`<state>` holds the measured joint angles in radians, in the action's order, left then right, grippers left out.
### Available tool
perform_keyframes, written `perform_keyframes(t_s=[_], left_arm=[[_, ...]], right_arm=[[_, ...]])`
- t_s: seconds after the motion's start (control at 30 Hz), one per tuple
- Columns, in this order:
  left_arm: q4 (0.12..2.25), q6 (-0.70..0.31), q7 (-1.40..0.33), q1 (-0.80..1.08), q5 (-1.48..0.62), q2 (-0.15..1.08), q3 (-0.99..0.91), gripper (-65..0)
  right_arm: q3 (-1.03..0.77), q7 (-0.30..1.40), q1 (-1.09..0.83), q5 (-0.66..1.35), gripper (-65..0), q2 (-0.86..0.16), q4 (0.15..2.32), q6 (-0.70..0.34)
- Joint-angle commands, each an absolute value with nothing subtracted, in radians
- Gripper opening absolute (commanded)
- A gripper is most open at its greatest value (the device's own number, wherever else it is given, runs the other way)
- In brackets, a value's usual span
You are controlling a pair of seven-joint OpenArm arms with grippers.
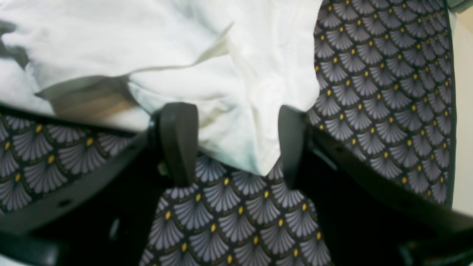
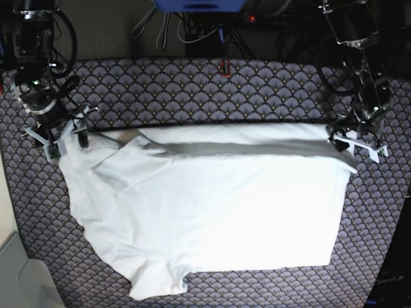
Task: Fold the T-shirt properly
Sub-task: 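Hold the shirt edge with both grippers, adjusting the right gripper's grip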
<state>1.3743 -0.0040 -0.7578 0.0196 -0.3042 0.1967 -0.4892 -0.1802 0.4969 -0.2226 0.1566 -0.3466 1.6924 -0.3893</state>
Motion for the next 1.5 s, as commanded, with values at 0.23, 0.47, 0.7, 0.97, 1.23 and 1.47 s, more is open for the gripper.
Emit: perform_keyframes(t_s=[0.23, 0.47, 0.7, 0.97, 1.23, 1.47], left_arm=[[1.389, -0.007, -0.742, 0.01, -0.306, 0.211, -0.489, -30.5], [1.389, -0.007, -0.742, 0.01, -0.306, 0.211, -0.493, -52.2], [1.389, -0.007, -0.748, 0.01, -0.306, 0.211, -0.495, -62.6], [1.391, -0.007, -0.751, 0.012, -0.306, 0.213, -0.495, -64.4], [1.394, -0.007, -0.753, 0.012, -0.306, 0.225, -0.495, -64.4], [1.394, -0.007, -0.753, 0.013, -0.306, 0.225, -0.495, -64.4]], right_arm=[[-0.188, 0.472, -0.214, 0.163, -29.8, -0.361, 1.707, -0.39], [-0.242, 0.472, -0.211, 0.163, -29.8, -0.361, 1.707, -0.39], [-0.243, 0.47, -0.208, 0.163, -29.8, -0.366, 1.712, -0.39], [-0.243, 0.473, -0.208, 0.163, -29.8, -0.366, 1.709, -0.39], [-0.243, 0.475, -0.239, 0.166, -29.5, -0.36, 1.705, -0.39], [-0.245, 0.47, -0.216, 0.166, -28.2, -0.355, 1.596, -0.39]])
